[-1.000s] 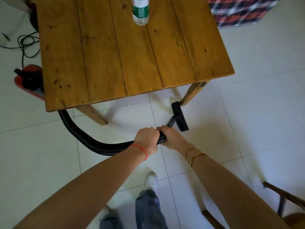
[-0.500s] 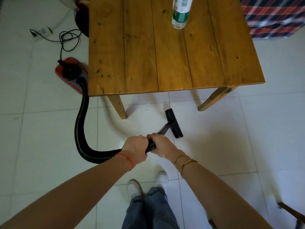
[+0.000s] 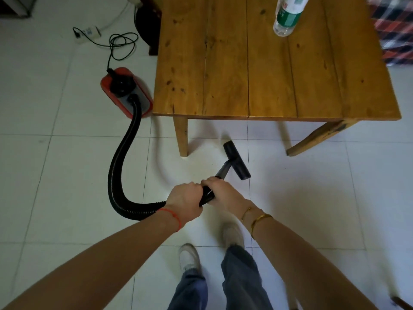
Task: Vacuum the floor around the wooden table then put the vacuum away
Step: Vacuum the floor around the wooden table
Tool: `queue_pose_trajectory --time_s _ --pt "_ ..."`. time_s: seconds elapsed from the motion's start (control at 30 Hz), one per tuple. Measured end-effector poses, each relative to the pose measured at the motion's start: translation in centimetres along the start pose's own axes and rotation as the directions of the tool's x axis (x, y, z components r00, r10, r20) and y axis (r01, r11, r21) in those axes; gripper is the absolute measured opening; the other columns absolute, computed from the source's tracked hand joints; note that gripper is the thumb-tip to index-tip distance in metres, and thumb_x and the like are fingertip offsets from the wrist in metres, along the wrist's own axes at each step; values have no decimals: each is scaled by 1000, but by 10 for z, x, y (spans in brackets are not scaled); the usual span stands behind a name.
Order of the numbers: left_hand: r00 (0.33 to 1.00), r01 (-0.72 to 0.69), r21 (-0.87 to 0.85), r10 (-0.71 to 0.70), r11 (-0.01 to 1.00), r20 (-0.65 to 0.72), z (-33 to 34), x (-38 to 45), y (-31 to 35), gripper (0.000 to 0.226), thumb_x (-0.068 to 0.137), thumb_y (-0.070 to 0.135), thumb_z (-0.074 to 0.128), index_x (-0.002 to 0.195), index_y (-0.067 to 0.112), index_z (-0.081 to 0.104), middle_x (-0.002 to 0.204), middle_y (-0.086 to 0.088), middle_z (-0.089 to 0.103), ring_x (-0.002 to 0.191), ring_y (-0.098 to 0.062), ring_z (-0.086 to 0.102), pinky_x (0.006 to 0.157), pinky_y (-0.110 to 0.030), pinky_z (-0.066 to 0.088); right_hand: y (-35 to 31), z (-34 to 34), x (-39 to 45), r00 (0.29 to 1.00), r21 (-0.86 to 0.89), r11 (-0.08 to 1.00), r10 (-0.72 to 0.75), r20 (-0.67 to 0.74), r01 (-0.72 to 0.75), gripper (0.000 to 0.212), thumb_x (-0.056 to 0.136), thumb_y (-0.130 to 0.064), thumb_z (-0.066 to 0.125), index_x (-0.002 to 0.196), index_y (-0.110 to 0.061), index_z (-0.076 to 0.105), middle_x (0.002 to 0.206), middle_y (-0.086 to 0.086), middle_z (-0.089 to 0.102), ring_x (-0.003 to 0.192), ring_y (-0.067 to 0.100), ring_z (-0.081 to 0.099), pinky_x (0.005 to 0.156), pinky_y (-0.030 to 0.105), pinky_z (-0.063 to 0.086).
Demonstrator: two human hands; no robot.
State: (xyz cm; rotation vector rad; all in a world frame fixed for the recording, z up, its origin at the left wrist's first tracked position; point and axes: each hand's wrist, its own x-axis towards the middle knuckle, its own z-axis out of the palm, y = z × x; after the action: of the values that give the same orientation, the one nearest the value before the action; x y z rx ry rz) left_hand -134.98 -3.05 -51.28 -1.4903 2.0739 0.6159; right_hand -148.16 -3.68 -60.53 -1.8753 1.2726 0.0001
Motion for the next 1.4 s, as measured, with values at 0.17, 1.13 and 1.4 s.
queue_pose_trajectory --time_s 0.17,1.13,1.4 --pt "997 -2 -89 -5 996 -72 3 45 29 24 88 21 54 109 10 55 104 -6 61 91 -24 62 66 -27 37 50 -26 9 1000 -46 999 -11 -15 10 12 78 -2 61 89 -7 59 89 11 61 84 26 57 79 38 49" --pt "852 -30 52 53 998 -521 119 298 82 22 88 14 53 110 10 57 105 -7 60 89 -24 62 64 -29 38 279 -5 139 894 -410 911 -154 -421 -36 20 78 0 67 95 -5 59 96 14 60 91 27 56 71 27 41" --pt "837 23 26 -5 999 -548 148 239 27 18 86 16 55 103 13 60 82 -3 53 73 -23 58 59 -27 40 210 44 142 889 -382 923 -211 -406 44 21 78 -1 66 95 -7 56 95 13 61 88 28 57 72 32 46"
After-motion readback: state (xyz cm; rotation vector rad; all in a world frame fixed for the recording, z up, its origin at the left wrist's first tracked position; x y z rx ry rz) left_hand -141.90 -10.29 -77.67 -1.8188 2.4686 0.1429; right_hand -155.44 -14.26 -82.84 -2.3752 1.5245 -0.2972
